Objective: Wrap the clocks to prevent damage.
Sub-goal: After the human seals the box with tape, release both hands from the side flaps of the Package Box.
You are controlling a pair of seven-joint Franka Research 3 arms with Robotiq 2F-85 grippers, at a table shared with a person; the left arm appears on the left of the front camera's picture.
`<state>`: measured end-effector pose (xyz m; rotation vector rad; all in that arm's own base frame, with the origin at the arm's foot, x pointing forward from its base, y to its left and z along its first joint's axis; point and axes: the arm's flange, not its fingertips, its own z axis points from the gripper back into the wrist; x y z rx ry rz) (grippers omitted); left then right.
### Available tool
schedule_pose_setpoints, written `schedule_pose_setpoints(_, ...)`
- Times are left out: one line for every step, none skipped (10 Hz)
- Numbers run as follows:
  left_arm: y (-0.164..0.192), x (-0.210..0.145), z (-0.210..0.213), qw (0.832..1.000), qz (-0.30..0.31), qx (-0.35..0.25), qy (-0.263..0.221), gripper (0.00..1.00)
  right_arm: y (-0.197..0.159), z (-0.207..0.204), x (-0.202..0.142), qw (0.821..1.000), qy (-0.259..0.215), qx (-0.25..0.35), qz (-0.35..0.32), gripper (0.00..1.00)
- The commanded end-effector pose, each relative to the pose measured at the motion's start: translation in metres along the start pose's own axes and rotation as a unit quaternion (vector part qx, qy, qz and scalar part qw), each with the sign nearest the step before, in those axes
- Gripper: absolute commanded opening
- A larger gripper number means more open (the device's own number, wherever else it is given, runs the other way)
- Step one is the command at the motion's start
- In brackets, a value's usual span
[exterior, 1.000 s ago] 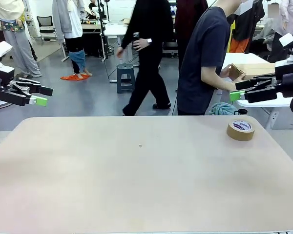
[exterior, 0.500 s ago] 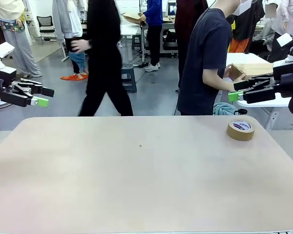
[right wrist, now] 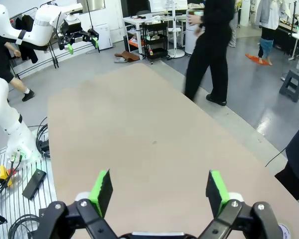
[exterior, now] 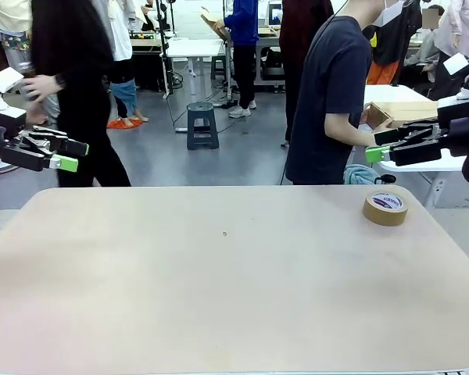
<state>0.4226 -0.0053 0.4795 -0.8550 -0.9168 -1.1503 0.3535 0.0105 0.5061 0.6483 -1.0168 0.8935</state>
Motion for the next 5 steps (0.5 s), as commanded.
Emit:
schedule_pose_setpoints(-0.0001, -0.0007, -0.0003, 1.0, 0.002, 0.002, 0.001, 1.0, 0.0, -0.0007, 0.0002, 1.0, -0.004, 0.004, 0.001, 1.0)
schedule_pose_setpoints(-0.0001, -0.0007, -0.0003, 1.0, 0.002, 0.002, 0.001, 1.0, 0.0, -0.0007, 0.0002, 1.0, -0.004, 0.004, 0.001, 1.0)
schedule_pose_setpoints(-0.0001, -0.0007, -0.0003, 1.0, 0.002, 0.002, 0.001, 1.0, 0.0, -0.0007, 0.0002, 1.0, -0.004, 0.004, 0.001, 1.0)
schedule_pose_setpoints(-0.0001, -0.0007, -0.0003, 1.0, 0.002, 0.002, 0.001, 1.0, 0.0, -0.0007, 0.0002, 1.0, -0.004, 0.004, 0.001, 1.0)
schedule_pose_setpoints(-0.0001, -0.0007, -0.0003, 1.0, 0.002, 0.002, 0.001, 1.0, 0.0, -0.0007, 0.0002, 1.0, -0.004, 0.004, 0.001, 1.0)
